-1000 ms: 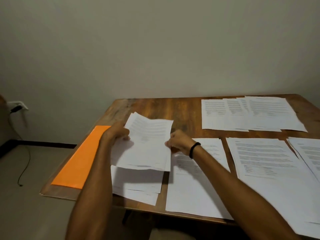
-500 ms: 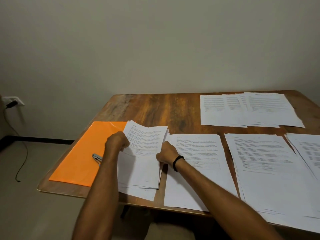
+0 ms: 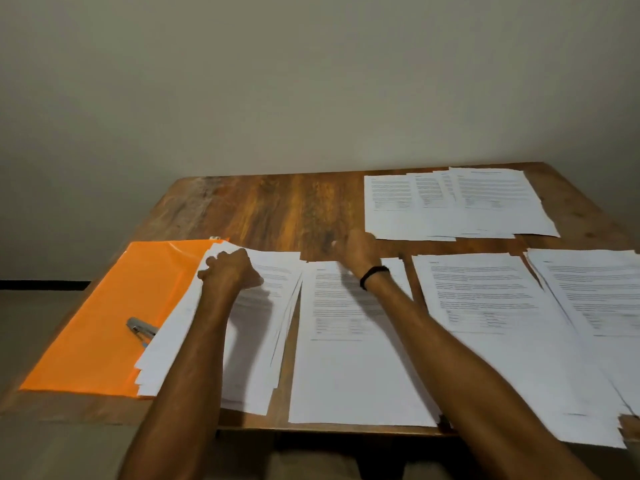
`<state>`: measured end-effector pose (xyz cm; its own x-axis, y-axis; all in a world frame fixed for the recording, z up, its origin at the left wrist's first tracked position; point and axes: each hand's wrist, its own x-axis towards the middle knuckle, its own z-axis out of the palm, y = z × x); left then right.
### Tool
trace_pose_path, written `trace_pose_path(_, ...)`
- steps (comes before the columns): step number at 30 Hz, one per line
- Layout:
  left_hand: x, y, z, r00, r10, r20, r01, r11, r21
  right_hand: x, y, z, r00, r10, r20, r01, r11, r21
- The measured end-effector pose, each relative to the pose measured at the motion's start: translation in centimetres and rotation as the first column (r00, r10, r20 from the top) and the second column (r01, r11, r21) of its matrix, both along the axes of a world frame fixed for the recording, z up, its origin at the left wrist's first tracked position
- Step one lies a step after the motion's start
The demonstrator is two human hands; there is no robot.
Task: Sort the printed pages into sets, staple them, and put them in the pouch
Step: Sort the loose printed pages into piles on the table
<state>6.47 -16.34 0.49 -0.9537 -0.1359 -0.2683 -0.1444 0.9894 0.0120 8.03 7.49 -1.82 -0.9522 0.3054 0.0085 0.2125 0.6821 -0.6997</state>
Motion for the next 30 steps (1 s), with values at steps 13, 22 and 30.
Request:
trace_pose_path(13,-3.2,4.0,-4.6,0.991,-0.089,0.1,0.085,0.996,0.038,-6.8,10.4,-4.8,1.0,0.003,-0.014,0.002,0.944,0.329)
trace_pose_path(22,-2.1,6.4,1.7,0.975,0.033,0.218,-0.219,0.037,0.975,-0.8,2.4,1.5,0.838,0.299,-0.456,-0.165,0.936,0.312)
trace_pose_path(30,-1.6,-0.3,3.1,0.993,0.1,0.066,-0.08,0.146,0.986,6.6,-4.3,3.9,0.73,0.665,-0.158,-0.66,0.746,0.089)
